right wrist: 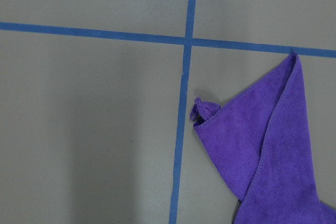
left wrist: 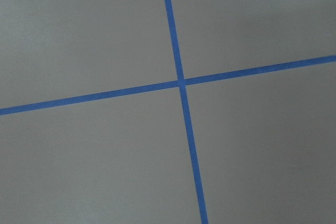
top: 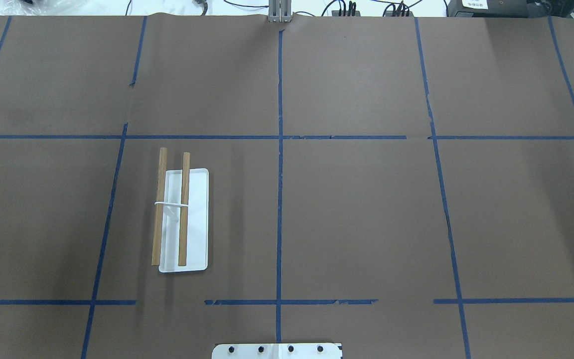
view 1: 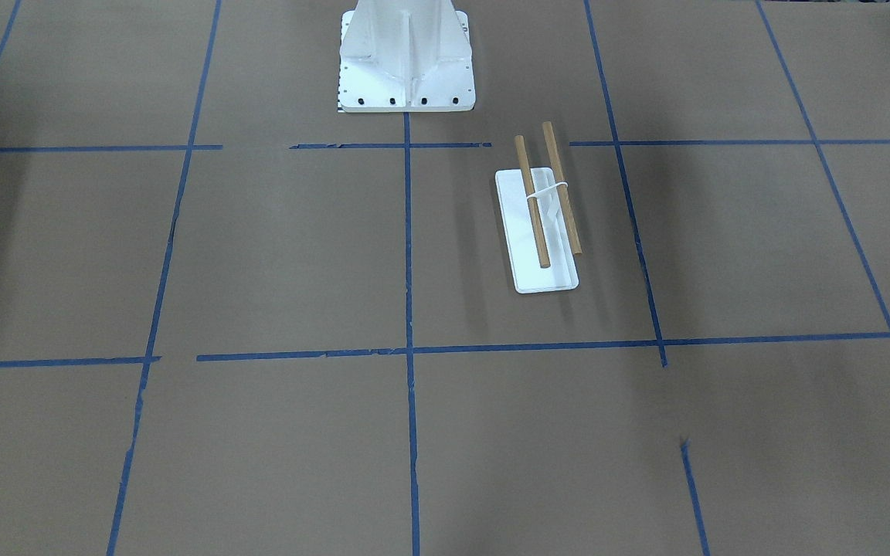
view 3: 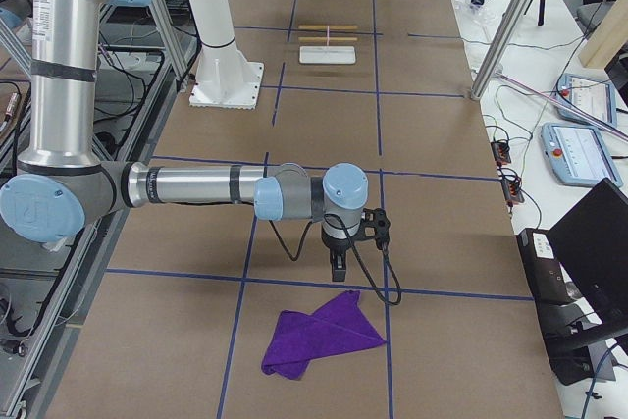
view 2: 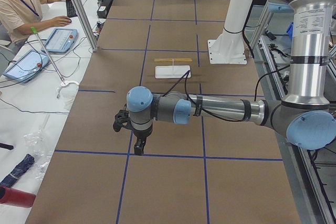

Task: Hang towel on rack

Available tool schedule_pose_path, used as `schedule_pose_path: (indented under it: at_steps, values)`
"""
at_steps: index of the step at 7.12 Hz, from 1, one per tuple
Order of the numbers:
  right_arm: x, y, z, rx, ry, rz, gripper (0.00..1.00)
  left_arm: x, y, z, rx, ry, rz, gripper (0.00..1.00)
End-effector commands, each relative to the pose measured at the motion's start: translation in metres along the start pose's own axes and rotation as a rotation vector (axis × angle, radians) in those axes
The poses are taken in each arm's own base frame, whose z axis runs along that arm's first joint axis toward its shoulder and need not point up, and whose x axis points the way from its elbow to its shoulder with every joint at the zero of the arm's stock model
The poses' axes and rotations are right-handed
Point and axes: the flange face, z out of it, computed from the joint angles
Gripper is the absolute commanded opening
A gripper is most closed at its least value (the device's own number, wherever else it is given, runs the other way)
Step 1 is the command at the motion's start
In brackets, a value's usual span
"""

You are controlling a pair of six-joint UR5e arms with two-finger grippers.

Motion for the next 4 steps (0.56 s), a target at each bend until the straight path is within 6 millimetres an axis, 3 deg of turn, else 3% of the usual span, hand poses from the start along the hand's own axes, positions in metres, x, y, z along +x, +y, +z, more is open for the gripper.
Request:
schedule_pose_path:
  at_steps: [1, 4]
  values:
    - [-0.006, -0.006, -0.005, 0.051, -0.002, -0.042, 1.0, 0.011, -0.01, -0.007, 0.092, -0.013, 0.08, 1.0]
    - [-0.022, -0.024, -0.02, 0.183, -0.005, -0.159, 1.0, 0.02, -0.025, -0.017, 0.265, -0.029, 0.238, 1.0]
